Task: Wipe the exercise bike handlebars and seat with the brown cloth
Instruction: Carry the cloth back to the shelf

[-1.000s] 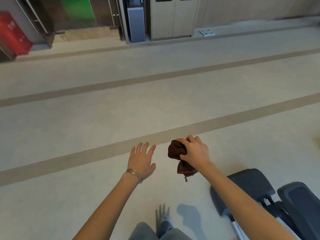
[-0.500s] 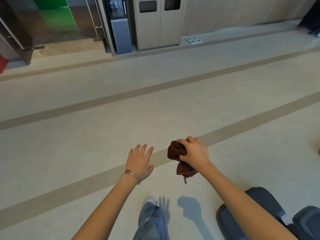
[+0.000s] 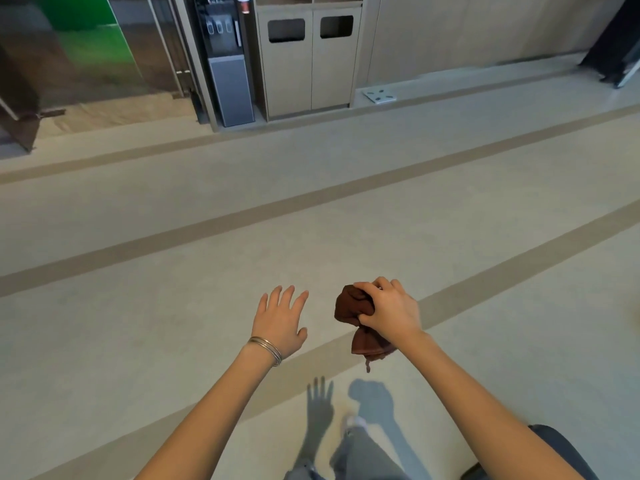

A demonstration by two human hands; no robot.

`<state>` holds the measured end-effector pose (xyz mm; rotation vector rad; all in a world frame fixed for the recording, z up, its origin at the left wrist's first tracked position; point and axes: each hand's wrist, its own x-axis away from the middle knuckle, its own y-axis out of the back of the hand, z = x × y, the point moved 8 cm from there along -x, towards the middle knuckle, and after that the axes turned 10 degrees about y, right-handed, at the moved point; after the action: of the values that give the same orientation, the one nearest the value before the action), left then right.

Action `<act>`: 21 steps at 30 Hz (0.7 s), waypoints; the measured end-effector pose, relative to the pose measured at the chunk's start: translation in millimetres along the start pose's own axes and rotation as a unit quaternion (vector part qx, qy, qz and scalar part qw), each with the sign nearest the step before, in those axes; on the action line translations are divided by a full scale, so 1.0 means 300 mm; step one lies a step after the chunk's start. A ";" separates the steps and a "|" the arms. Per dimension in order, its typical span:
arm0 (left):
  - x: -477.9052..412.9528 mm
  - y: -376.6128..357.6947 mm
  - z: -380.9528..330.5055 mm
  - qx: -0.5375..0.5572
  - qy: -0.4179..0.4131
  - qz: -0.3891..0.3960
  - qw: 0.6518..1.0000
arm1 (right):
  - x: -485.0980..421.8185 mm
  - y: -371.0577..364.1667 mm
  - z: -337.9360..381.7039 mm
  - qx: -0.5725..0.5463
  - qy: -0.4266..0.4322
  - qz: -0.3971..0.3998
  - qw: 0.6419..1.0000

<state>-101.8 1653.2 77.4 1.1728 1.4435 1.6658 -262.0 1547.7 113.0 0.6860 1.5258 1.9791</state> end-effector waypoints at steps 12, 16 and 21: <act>-0.572 0.119 -0.060 -0.001 0.022 -0.001 1.000 | -0.554 0.070 -0.263 0.007 0.029 0.023 0.999; -0.797 0.199 -0.110 0.002 0.033 -0.007 0.999 | -0.761 0.159 -0.374 0.005 0.043 0.018 0.999; -1.023 0.263 -0.190 0.015 0.039 -0.008 0.999 | -0.978 0.218 -0.493 0.015 0.057 0.022 0.998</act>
<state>-23.4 1341.1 87.9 1.1216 1.5263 1.7005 -158.1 1229.3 123.2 0.6338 1.6239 2.0632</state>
